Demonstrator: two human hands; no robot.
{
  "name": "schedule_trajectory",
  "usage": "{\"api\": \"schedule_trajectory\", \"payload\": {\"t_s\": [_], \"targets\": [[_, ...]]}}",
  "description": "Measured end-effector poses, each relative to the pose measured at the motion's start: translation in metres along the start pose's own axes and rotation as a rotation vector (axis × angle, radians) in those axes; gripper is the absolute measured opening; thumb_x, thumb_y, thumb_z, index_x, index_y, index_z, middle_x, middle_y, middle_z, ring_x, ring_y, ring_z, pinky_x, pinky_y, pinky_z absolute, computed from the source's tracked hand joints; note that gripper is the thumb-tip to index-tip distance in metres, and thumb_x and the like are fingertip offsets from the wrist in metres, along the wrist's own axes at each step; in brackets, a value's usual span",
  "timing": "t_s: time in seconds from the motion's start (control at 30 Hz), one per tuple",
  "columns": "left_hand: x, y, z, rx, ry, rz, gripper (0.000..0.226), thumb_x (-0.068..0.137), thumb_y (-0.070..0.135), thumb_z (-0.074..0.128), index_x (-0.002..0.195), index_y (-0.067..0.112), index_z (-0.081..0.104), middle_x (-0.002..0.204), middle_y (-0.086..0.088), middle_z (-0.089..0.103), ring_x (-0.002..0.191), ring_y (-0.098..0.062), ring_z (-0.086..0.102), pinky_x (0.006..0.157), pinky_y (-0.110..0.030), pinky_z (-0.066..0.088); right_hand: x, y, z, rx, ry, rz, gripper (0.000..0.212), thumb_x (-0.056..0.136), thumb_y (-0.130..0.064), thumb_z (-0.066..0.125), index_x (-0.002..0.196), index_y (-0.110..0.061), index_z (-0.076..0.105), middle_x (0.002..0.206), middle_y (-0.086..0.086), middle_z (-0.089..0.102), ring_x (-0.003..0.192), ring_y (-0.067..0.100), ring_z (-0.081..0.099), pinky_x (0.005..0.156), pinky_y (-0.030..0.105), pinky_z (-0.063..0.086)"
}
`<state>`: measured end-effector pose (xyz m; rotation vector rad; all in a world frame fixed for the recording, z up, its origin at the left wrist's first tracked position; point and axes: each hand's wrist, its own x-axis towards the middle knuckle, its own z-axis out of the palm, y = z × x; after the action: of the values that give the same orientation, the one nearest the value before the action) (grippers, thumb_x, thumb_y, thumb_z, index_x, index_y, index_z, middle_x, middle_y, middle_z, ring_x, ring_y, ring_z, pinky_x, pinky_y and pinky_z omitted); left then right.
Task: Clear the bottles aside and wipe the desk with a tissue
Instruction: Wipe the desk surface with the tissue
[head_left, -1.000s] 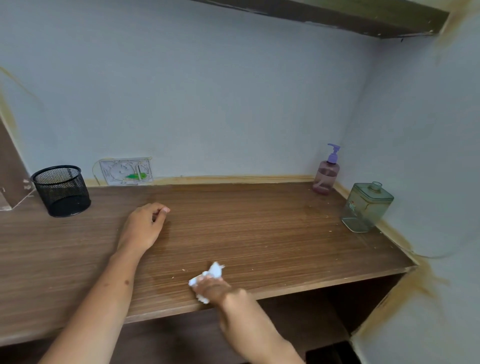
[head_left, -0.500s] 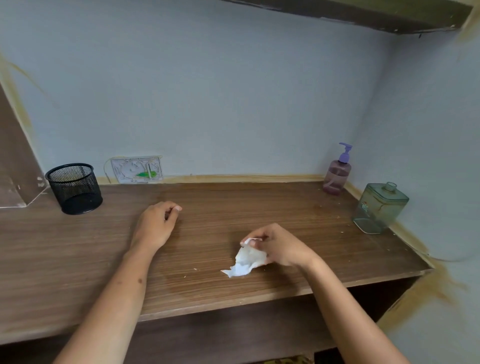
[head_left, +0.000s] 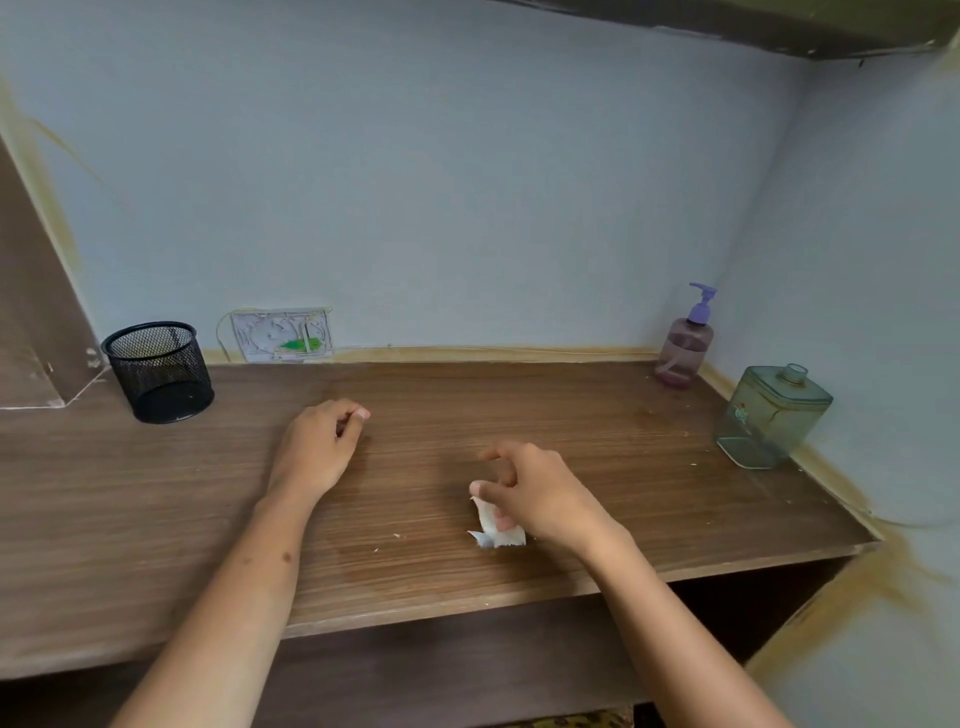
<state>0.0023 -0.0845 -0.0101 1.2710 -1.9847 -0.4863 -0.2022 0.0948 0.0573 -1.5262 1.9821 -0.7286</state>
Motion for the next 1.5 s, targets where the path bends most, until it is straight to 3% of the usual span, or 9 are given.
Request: {"api": "schedule_trajectory", "payload": {"t_s": [0.13, 0.27, 0.43, 0.67, 0.83, 0.97, 1.1, 1.2, 1.5], "targets": [[-0.001, 0.002, -0.001, 0.0, 0.0, 0.0, 0.022, 0.096, 0.027, 0.05, 0.101, 0.022, 0.071, 0.096, 0.002, 0.071, 0.092, -0.018, 0.064, 0.084, -0.037, 0.051, -0.002, 0.009, -0.008, 0.068, 0.114, 0.037, 0.024, 0.092, -0.02, 0.058, 0.115, -0.024, 0.06, 0.09, 0.005, 0.066, 0.061, 0.011, 0.07, 0.064, 0.024, 0.059], [0.0, 0.002, 0.0, 0.019, -0.013, 0.01, 0.021, 0.096, 0.029, 0.05, 0.101, 0.024, 0.07, 0.097, 0.003, 0.07, 0.093, -0.017, 0.062, 0.084, -0.036, 0.05, -0.006, 0.023, -0.011, -0.158, 0.157, 0.141, 0.027, 0.085, -0.031, 0.067, 0.109, -0.019, 0.062, 0.1, 0.001, 0.065, 0.086, 0.019, 0.066, 0.079, 0.033, 0.055], [0.0, 0.002, 0.0, 0.01, -0.014, 0.01, 0.021, 0.096, 0.028, 0.05, 0.101, 0.024, 0.07, 0.097, 0.002, 0.07, 0.092, -0.017, 0.063, 0.083, -0.035, 0.05, -0.009, 0.027, 0.01, -0.119, 0.081, 0.12, 0.021, 0.077, -0.033, 0.073, 0.088, -0.019, 0.061, 0.088, -0.007, 0.058, 0.079, 0.009, 0.055, 0.063, 0.022, 0.04], [-0.001, 0.004, -0.001, 0.004, -0.009, -0.004, 0.022, 0.097, 0.027, 0.05, 0.102, 0.022, 0.071, 0.097, 0.002, 0.07, 0.092, -0.017, 0.063, 0.082, -0.035, 0.05, -0.007, 0.009, 0.013, 0.07, 0.163, -0.025, 0.007, 0.084, -0.024, 0.064, 0.082, -0.024, 0.058, 0.083, -0.009, 0.063, 0.074, 0.004, 0.057, 0.06, 0.016, 0.042], [-0.001, 0.003, -0.001, -0.027, -0.009, -0.006, 0.021, 0.096, 0.026, 0.051, 0.098, 0.022, 0.071, 0.096, 0.003, 0.07, 0.091, -0.017, 0.064, 0.084, -0.039, 0.051, -0.005, -0.003, 0.027, -0.246, 0.386, -0.241, 0.024, 0.092, -0.008, 0.048, 0.113, -0.019, 0.051, 0.086, 0.008, 0.071, 0.078, 0.029, 0.068, 0.067, 0.039, 0.054], [-0.001, 0.005, -0.002, -0.019, -0.008, -0.009, 0.021, 0.096, 0.026, 0.051, 0.1, 0.022, 0.071, 0.097, 0.003, 0.069, 0.091, -0.016, 0.063, 0.084, -0.038, 0.051, -0.01, -0.018, 0.065, -0.43, 0.157, -0.336, 0.043, 0.092, -0.002, 0.038, 0.132, -0.015, 0.048, 0.11, 0.016, 0.067, 0.103, 0.038, 0.062, 0.084, 0.04, 0.049], [-0.002, 0.005, -0.001, -0.033, 0.002, 0.001, 0.02, 0.096, 0.023, 0.053, 0.099, 0.019, 0.072, 0.096, 0.001, 0.07, 0.09, -0.018, 0.064, 0.082, -0.036, 0.05, -0.024, -0.026, 0.098, -0.431, -0.077, -0.547, 0.052, 0.092, 0.004, 0.039, 0.142, -0.007, 0.038, 0.151, 0.016, 0.035, 0.14, 0.029, 0.033, 0.114, 0.033, 0.028], [-0.001, 0.005, -0.001, -0.036, -0.001, 0.014, 0.019, 0.096, 0.022, 0.053, 0.098, 0.021, 0.071, 0.097, 0.001, 0.07, 0.089, -0.017, 0.063, 0.082, -0.034, 0.05, -0.029, -0.018, 0.104, -0.422, -0.156, -0.702, 0.063, 0.089, 0.009, 0.041, 0.147, -0.012, 0.032, 0.156, 0.012, 0.027, 0.146, 0.023, 0.022, 0.119, 0.028, 0.013], [-0.004, 0.007, -0.003, -0.009, -0.009, 0.014, 0.022, 0.097, 0.025, 0.051, 0.102, 0.02, 0.071, 0.1, 0.002, 0.069, 0.093, -0.015, 0.061, 0.082, -0.033, 0.048, -0.031, 0.039, 0.047, -0.308, -0.269, -0.789, 0.057, 0.088, 0.013, 0.046, 0.138, -0.016, 0.051, 0.147, -0.002, 0.045, 0.14, 0.002, 0.032, 0.118, 0.022, 0.023]]}}
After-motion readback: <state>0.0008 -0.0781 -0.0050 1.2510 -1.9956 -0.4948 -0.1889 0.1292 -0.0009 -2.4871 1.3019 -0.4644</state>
